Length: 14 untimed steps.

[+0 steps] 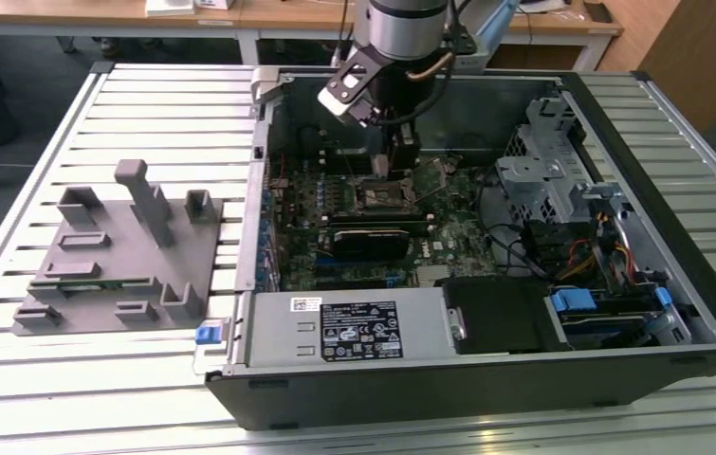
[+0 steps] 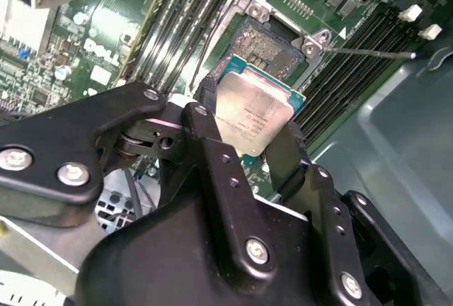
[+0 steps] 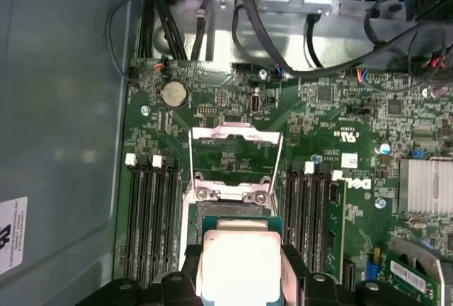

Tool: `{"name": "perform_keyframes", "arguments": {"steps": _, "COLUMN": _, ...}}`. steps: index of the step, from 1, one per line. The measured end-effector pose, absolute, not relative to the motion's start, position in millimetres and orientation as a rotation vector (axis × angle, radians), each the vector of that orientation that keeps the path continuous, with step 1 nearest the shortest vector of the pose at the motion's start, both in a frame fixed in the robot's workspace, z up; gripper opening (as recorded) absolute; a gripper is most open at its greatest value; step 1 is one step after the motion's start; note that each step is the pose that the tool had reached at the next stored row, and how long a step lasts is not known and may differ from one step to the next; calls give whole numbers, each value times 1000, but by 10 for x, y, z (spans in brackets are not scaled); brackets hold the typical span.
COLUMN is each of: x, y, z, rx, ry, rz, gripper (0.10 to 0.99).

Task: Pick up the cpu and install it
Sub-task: 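Place the cpu into insertion slot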

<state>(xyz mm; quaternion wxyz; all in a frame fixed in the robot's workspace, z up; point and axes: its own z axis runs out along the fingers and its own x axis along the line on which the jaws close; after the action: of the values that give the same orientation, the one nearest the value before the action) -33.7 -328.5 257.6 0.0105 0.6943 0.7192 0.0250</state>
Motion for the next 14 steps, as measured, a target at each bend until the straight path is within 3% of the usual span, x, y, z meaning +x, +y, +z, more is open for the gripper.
{"name": "perform_keyframes", "arguments": {"steps": 14, "x": -362, "y": -3263, "z": 2396, "rx": 2168, "ry": 2242, "rz": 77, "gripper": 525}}
